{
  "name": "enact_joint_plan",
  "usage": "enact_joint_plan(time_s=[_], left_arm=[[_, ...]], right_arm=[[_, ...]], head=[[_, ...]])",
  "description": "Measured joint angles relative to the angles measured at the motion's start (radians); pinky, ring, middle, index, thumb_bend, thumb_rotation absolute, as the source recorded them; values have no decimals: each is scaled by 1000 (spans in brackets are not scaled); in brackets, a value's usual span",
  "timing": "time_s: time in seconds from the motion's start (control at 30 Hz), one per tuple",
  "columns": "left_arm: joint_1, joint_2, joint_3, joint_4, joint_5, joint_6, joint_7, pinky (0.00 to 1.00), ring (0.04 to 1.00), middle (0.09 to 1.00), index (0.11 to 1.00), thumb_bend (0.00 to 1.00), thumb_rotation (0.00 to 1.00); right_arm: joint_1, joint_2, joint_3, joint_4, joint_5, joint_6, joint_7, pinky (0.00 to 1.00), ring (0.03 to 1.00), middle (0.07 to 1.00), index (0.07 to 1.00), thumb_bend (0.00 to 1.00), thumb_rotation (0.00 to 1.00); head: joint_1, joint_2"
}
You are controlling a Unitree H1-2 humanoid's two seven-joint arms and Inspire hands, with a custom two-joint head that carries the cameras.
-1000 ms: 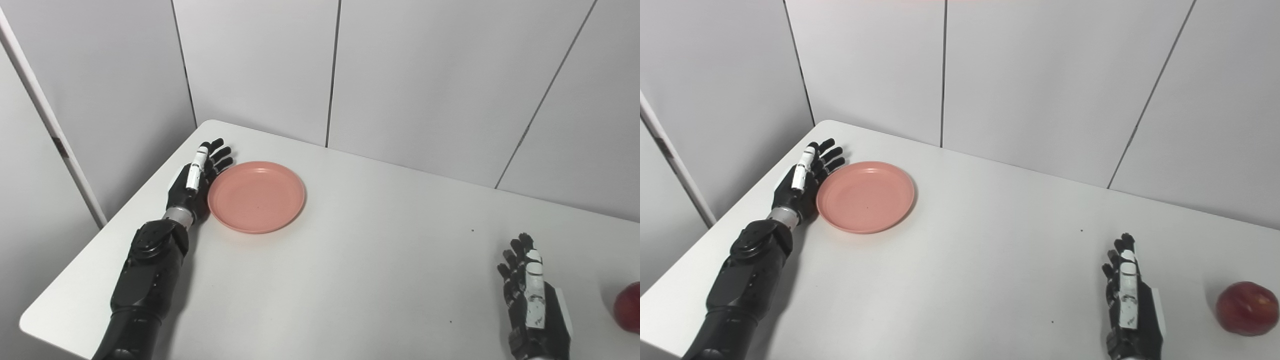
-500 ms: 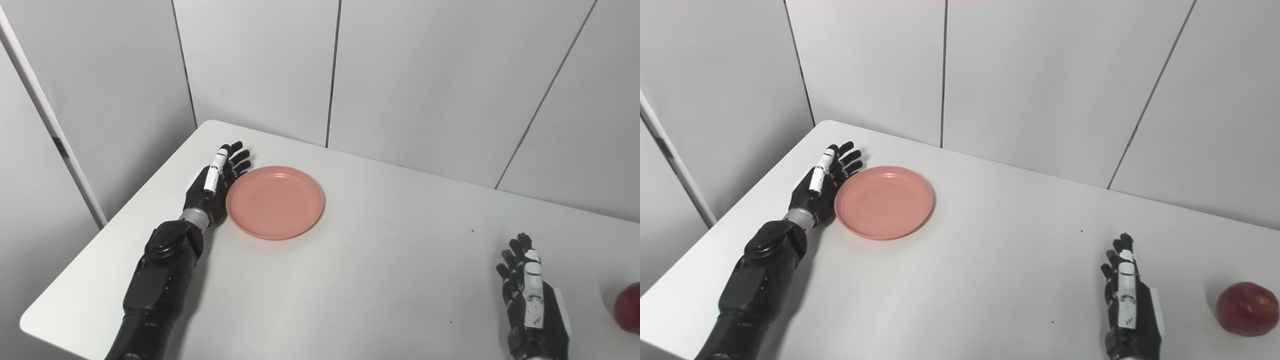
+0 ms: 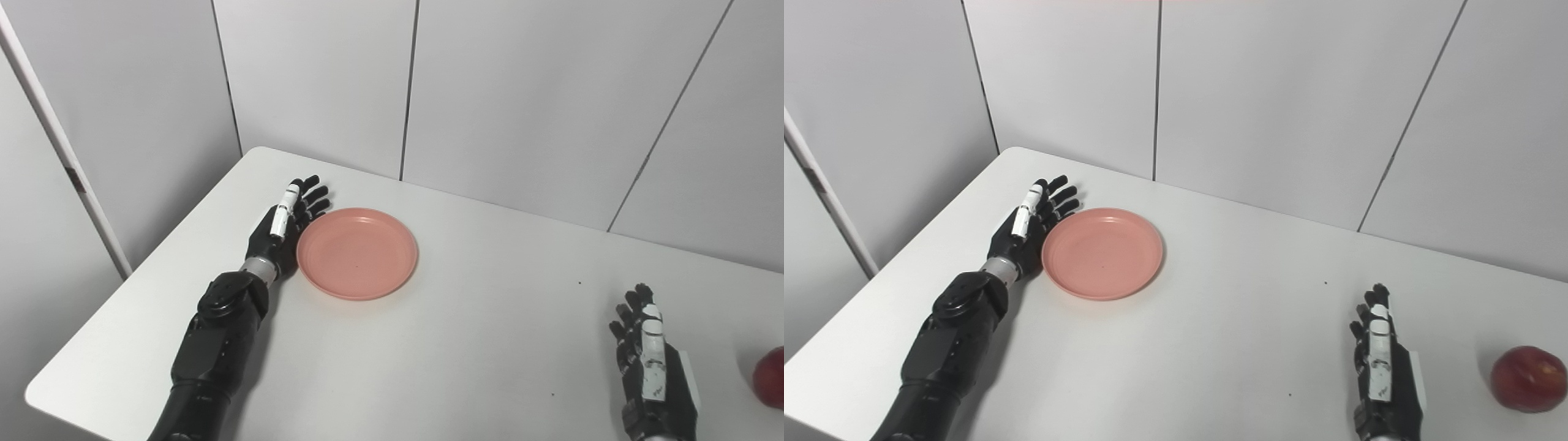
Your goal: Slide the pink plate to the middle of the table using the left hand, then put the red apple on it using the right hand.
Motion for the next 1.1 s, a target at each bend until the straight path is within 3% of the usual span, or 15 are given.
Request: enact_joint_plan(time_s=[0.4,0.7,1.1], left_arm=[[-17,-46,-43,12,4,-8,-37,949,932,924,906,337,1000],[-16,-57,-72,5,22,-8,-38,884,884,884,872,347,1000],[-8,-120,-110,-22,29,-7,-48,863,882,883,867,376,1000]], right_arm=[[0,13,2,-8,-1,9,-7,1000,1000,1000,1000,337,1000],[0,19,7,-18,-6,28,-10,1000,1000,1000,1000,330,1000],[0,28,12,-39,-17,36,-26,1000,1000,1000,1000,353,1000]], head=[[-45,26],[-58,37],[-77,52]])
